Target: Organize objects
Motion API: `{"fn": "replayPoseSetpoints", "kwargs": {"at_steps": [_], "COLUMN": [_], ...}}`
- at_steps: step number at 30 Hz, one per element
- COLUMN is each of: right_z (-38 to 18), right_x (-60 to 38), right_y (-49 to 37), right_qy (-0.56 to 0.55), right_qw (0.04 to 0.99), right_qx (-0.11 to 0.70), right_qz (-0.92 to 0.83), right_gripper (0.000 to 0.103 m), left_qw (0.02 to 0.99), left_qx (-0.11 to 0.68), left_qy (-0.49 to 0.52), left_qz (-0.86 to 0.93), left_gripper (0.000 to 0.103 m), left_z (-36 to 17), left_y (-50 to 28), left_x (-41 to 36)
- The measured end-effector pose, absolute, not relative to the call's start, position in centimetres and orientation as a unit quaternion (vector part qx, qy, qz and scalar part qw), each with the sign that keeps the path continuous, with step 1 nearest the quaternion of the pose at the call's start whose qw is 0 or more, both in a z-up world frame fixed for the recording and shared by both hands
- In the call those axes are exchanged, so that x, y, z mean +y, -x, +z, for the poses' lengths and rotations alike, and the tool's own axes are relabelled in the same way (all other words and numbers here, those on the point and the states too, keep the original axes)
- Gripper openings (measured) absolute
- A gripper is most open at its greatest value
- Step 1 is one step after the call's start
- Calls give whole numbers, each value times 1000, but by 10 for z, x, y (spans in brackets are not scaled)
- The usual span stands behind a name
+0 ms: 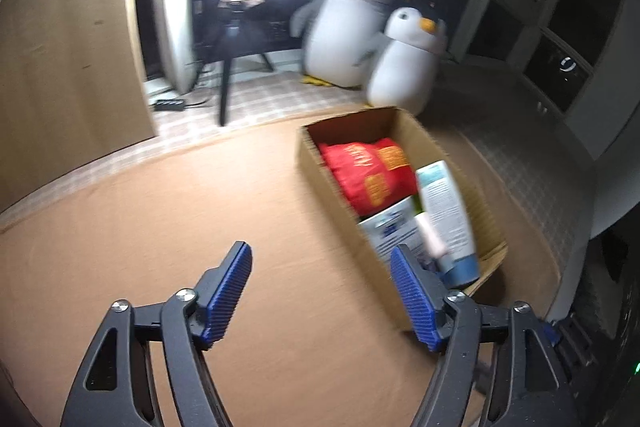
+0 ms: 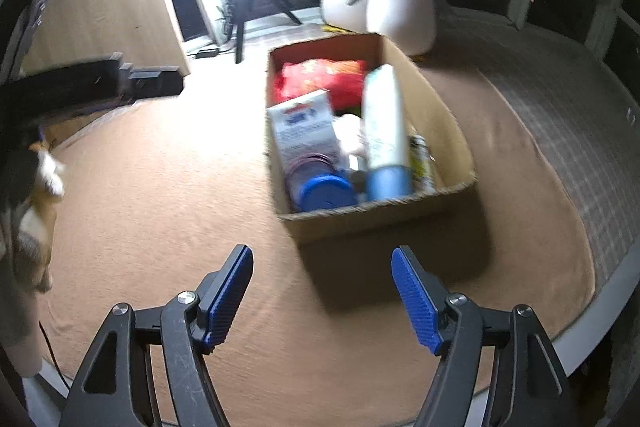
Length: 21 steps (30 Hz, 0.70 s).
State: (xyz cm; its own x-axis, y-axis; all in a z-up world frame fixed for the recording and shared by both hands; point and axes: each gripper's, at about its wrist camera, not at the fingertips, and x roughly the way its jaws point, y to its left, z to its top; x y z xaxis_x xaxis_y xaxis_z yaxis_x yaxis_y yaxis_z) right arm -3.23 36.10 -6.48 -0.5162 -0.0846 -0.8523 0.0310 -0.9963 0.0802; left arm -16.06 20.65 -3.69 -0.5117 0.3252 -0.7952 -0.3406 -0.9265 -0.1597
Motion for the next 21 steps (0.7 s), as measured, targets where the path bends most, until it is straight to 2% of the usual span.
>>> {"fn": "replayPoseSetpoints", "kwargs": {"at_steps": [4,6,7,12,21], "right_z": [-57,-54,-52,-46,-42], "right_x": [340,331,324,300,258], "right_y": [37,39,41,46,46], "right_qy": [-481,-477,-473,-463,-454], "right_qw": [43,48,51,66,87], "right_qx": [-18,-13,-10,-3,18], "right_qz": [-875,-878,-879,-884,-887], "right_gripper": [73,75,76,78,78], "left_qw": [161,144,134,97,48], "left_qx": [4,7,7,-5,-33], "left_qy": [451,445,441,442,467], "left_qz": [878,884,887,892,882], "left_gripper": [81,93,94,98,98], "left_z": [-35,-34,-33,-33,-45], "left_y": [146,139,134,111,75], "left_x": [167,154,145,105,45]}}
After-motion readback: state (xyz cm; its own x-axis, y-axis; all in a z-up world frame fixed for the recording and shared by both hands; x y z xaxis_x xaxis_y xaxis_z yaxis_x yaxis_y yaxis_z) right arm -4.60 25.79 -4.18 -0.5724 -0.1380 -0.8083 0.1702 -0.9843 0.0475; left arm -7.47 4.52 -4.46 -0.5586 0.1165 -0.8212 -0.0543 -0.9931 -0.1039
